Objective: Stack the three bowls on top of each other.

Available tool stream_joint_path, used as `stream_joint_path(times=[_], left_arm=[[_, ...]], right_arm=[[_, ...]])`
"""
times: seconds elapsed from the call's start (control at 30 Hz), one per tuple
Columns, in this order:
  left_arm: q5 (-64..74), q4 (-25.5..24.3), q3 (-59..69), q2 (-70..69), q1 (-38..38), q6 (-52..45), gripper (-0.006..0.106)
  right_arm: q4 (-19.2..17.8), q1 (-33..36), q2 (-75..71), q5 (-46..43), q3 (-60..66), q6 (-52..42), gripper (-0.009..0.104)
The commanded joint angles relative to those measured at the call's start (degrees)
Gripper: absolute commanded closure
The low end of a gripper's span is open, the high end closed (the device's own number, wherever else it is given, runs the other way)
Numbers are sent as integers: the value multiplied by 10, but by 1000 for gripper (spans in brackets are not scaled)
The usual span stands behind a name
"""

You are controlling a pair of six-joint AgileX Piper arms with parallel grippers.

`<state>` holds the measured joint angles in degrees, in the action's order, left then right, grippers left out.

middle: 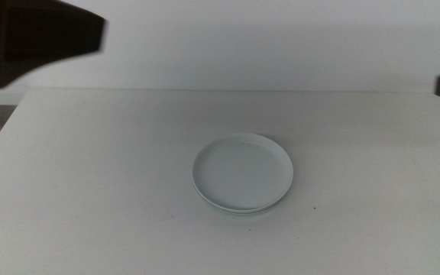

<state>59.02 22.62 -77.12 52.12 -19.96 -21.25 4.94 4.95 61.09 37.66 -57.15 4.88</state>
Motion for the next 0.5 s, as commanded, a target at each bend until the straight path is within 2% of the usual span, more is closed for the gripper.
stream_joint_path(times=[0.0,0.07,0.1,0.33,0.47], left_arm=[[-69,-63,30,-30,1,2,7],[-137,-103,84,-71,1,2,7],[-159,-107,108,-88,2,2,7],[-290,-110,306,-210,8,2,7],[-317,-110,391,-268,52,2,7]], right_arm=[[-10,-4,-51,-35,34,-3,3],[-13,-4,-70,-38,43,-10,3],[-14,-4,-77,-42,45,-24,3],[-13,-4,-82,-116,46,-95,3],[-12,-4,-82,-167,46,-97,3]])
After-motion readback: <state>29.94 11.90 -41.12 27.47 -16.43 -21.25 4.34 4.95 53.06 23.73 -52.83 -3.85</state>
